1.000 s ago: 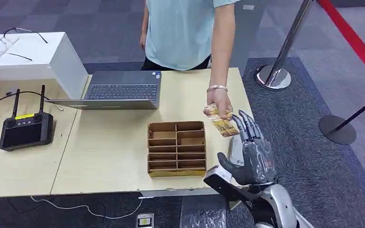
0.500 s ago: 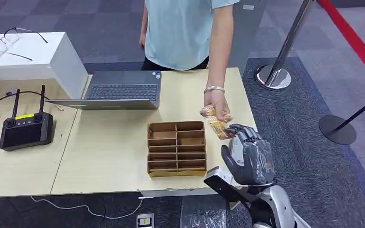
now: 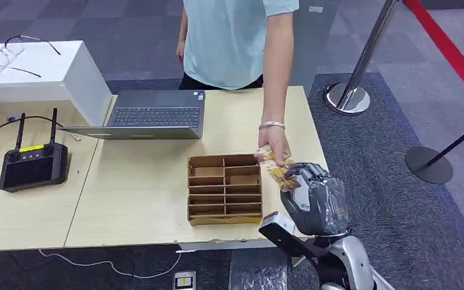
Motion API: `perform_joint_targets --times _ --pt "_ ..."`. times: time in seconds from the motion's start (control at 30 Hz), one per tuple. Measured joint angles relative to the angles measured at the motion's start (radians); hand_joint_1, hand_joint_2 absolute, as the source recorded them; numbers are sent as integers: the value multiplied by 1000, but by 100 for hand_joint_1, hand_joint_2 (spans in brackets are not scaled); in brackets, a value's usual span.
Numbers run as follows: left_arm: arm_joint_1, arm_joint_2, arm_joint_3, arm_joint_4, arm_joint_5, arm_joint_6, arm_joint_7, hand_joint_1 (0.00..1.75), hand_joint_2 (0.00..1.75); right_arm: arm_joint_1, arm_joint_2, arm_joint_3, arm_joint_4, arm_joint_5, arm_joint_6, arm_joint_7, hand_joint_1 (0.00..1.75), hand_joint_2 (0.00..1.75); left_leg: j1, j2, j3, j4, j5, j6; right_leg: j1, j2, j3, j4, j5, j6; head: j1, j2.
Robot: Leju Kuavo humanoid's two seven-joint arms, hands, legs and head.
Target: Pass the card to the sensor for recognition and then transmit it.
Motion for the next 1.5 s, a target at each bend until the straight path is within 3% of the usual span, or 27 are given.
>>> perform_joint_targets --times 0.13,0.23,0.27,0.57,0.67,1.27,1.5 --pt "0 0 0 0 5 1 0 0 0 4 0 0 0 0 -3 0 72 175 0 0 0 0 0 0 0 0 0 0 0 0 0 0" --pt "0 0 0 0 7 0 0 0 0 11 0 0 1 -1 -22 0 80 175 0 0 0 0 0 0 0 0 0 0 0 0 0 0" --pt "0 0 0 0 7 0 0 0 0 12 2 0 3 0 -29 0 140 175 0 0 0 0 0 0 0 0 0 0 0 0 0 0" --pt "0 0 0 0 7 0 -6 0 0 12 23 0 10 15 -50 -20 143 175 0 0 0 0 0 0 0 0 0 0 0 0 0 0" --pt "0 0 0 0 7 0 -6 0 0 12 28 0 15 15 -51 -20 175 175 0 0 0 0 0 0 0 0 0 0 0 0 0 0" --pt "2 -3 0 0 11 2 -9 0 0 30 67 -25 25 21 -51 -70 175 175 0 0 0 0 0 0 0 0 -1 0 0 0 0 0" --pt "2 -7 0 0 0 -2 -7 0 0 46 86 -86 31 202 -52 -40 175 175 0 0 -1 0 0 0 0 0 -1 0 0 0 0 0"
